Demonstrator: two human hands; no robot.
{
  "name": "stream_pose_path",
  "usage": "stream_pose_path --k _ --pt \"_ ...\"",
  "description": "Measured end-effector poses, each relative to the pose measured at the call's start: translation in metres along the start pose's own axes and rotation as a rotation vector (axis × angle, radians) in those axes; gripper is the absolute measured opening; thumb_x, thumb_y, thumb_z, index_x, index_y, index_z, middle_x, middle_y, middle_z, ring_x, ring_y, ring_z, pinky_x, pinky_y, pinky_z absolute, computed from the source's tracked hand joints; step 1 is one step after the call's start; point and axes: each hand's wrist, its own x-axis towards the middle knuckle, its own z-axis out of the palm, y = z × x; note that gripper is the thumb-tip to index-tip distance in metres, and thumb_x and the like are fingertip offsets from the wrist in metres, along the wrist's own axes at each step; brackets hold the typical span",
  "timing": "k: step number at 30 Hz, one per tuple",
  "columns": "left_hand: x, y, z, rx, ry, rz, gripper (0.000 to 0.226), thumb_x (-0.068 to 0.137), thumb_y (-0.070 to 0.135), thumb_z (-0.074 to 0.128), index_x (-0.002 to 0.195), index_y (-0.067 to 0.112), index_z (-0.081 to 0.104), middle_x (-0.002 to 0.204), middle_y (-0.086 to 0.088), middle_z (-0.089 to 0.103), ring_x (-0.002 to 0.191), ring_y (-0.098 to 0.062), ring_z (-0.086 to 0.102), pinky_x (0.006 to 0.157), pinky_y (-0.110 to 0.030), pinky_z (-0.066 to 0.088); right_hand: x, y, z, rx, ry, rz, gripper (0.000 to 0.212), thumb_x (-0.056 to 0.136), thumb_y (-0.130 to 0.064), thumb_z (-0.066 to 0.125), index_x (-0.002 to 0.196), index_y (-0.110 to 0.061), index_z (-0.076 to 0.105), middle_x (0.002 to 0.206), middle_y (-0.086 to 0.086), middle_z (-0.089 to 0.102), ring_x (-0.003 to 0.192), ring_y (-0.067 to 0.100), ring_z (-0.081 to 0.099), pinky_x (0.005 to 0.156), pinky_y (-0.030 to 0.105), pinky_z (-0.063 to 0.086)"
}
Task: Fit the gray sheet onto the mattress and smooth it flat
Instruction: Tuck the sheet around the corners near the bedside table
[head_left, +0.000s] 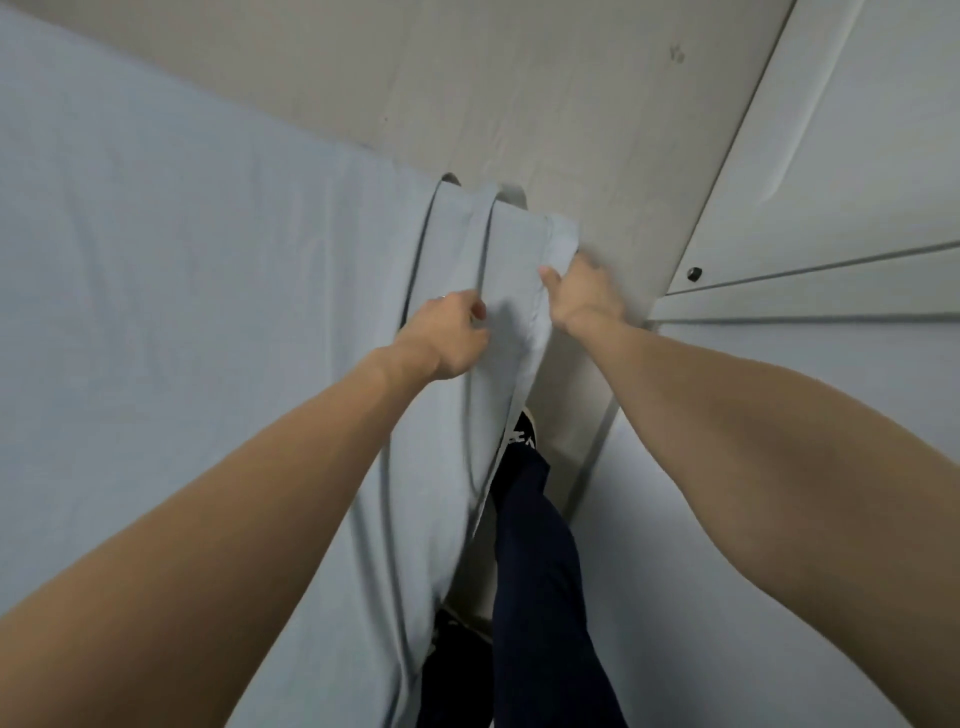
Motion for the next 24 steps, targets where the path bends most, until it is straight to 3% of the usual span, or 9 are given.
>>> stream_pose_path --k 4,9,14,17,22,24 --pt "-0.001 -0.015 0.01 0.044 -0.083 -0.025 0.037 0.092 0.024 0.051 0.128 0.018 0.055 0.129 -0.008 0.058 0.114 -0.027 0.056 0.097 -0.037 0.047 -0.009 0.022 0.002 -0.093 0.094 -0.092 0.035 0.105 -0.032 0.031 0.117 -0.009 0.054 0.112 0.022 0.064 0.103 0.041 0.062 0.076 0.041 0.044" --pt "-0.016 -0.026 0.003 0.034 -0.136 -0.124 0.036 0.092 0.025 0.052 0.128 0.019 0.055 0.129 -0.005 0.057 0.113 -0.025 0.054 0.09 -0.032 0.044 -0.018 0.07 -0.027 -0.091 0.047 0.182 0.036 0.101 -0.03 0.038 0.121 -0.009 0.06 0.123 0.018 0.062 0.112 0.037 0.061 0.091 0.042 0.048" --pt "-0.025 -0.011 -0.024 0.003 -0.097 -0.126 0.036 0.093 0.023 0.052 0.129 0.017 0.054 0.128 -0.006 0.057 0.114 -0.025 0.054 0.094 -0.036 0.047 -0.03 0.089 -0.064 -0.065 -0.049 0.343 0.043 0.092 -0.033 0.054 0.127 -0.007 0.052 0.129 0.016 0.057 0.117 0.036 0.058 0.094 0.04 0.047" --pt "-0.037 0.005 -0.047 -0.059 -0.043 -0.112 0.035 0.094 0.023 0.051 0.128 0.017 0.054 0.125 -0.006 0.058 0.11 -0.024 0.055 0.093 -0.037 0.048 -0.041 0.066 -0.089 -0.058 -0.078 0.273 0.046 0.09 -0.031 0.052 0.129 -0.008 0.047 0.128 0.015 0.056 0.116 0.036 0.057 0.091 0.04 0.046" --pt "-0.089 0.024 -0.09 -0.147 0.066 -0.096 0.036 0.093 0.022 0.052 0.129 0.016 0.053 0.123 -0.006 0.058 0.111 -0.024 0.055 0.094 -0.038 0.048 -0.083 0.008 -0.131 -0.007 -0.125 0.067 0.038 0.089 -0.035 0.053 0.116 -0.01 0.06 0.12 0.016 0.062 0.109 0.036 0.061 0.085 0.035 0.047" --pt "-0.118 0.022 -0.104 -0.165 0.104 -0.104 0.037 0.093 0.023 0.052 0.13 0.016 0.053 0.122 -0.006 0.06 0.11 -0.025 0.055 0.093 -0.037 0.048 -0.107 -0.017 -0.14 0.024 -0.188 -0.042 0.03 0.084 -0.036 0.056 0.107 -0.018 0.065 0.112 0.016 0.066 0.104 0.035 0.065 0.085 0.034 0.049"
